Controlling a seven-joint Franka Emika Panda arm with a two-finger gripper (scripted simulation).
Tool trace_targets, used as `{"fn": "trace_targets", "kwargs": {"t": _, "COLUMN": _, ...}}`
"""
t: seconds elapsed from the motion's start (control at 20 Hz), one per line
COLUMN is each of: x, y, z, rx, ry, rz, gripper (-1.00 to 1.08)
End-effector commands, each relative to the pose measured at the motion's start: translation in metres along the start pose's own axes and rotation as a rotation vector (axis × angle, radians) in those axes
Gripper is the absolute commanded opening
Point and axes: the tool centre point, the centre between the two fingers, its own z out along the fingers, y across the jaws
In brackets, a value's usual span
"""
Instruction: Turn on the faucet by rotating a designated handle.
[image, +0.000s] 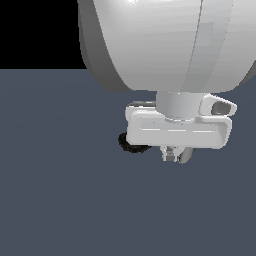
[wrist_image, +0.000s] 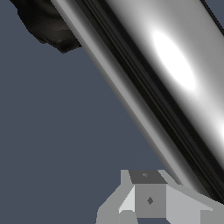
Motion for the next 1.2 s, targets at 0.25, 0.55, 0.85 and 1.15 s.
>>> {"fn": "trace_targets", "kwargs": {"t": 0.25, "x": 0.025, "y": 0.021, "z": -0.001, "rx": -0.002, "ry": 0.008, "rz": 0.001, "gripper": -1.00}}
{"fn": "trace_targets", "kwargs": {"t": 0.55, "x": 0.043, "y": 0.038, "z": -0.002, "rx": -0.003, "ry": 0.010, "rz": 0.004, "gripper": -1.00}}
{"fn": "trace_targets", "kwargs": {"t": 0.85, "x": 0.059, "y": 0.055, "z": -0.003, "rx": -0.003, "ry": 0.011, "rz": 0.007, "gripper": -1.00}}
{"fn": "trace_targets", "kwargs": {"t": 1.15, "x": 0.076, "y": 0.071, "z": -0.003, "rx": -0.003, "ry": 0.013, "rz": 0.009, "gripper": -1.00}}
